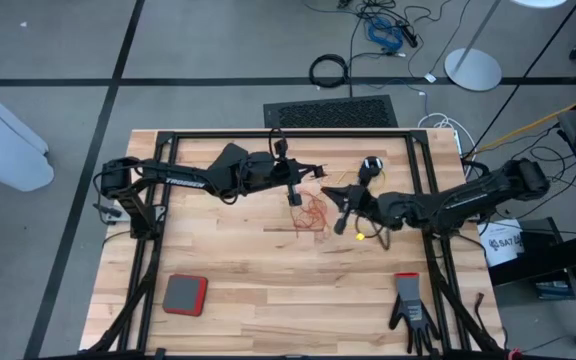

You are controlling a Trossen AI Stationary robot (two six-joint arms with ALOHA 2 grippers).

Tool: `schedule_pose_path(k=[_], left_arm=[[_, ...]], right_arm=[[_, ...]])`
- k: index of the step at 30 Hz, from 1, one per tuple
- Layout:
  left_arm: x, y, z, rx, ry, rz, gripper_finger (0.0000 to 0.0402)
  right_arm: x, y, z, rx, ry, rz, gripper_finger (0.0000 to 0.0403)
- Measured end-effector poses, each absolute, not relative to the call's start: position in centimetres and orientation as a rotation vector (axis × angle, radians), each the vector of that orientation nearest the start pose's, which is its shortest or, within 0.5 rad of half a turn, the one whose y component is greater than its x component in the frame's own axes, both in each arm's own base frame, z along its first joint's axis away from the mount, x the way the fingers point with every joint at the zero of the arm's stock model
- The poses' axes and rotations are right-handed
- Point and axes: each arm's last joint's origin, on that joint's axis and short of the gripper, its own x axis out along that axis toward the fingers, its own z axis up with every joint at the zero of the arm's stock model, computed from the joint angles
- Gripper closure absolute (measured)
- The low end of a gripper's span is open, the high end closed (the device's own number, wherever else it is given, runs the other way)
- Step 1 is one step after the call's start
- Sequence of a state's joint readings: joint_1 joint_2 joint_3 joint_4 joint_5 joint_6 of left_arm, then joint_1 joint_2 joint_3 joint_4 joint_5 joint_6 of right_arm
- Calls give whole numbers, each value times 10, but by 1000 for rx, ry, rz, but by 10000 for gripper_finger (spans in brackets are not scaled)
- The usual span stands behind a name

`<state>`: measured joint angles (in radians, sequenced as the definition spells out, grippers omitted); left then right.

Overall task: Coil cords
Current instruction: Coil the red wire on the spool

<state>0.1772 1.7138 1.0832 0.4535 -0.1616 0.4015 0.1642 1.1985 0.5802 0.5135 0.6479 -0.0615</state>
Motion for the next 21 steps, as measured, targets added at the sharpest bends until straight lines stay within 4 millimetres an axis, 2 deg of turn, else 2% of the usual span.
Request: schedule_pose_path(k=[5,9,15,21], left_arm=[[379,73,253,396,232,306,401],[379,73,253,396,234,318,401],[379,73,256,390,204,322,401],[380,73,260,325,148,333,401]], right_arm=[[280,26,244,-171,166,-485,403],[297,24,234,-197,212,-496,403],[306,15,214,-217,280,-537,403],[310,11,209,-255,289,-590,403]])
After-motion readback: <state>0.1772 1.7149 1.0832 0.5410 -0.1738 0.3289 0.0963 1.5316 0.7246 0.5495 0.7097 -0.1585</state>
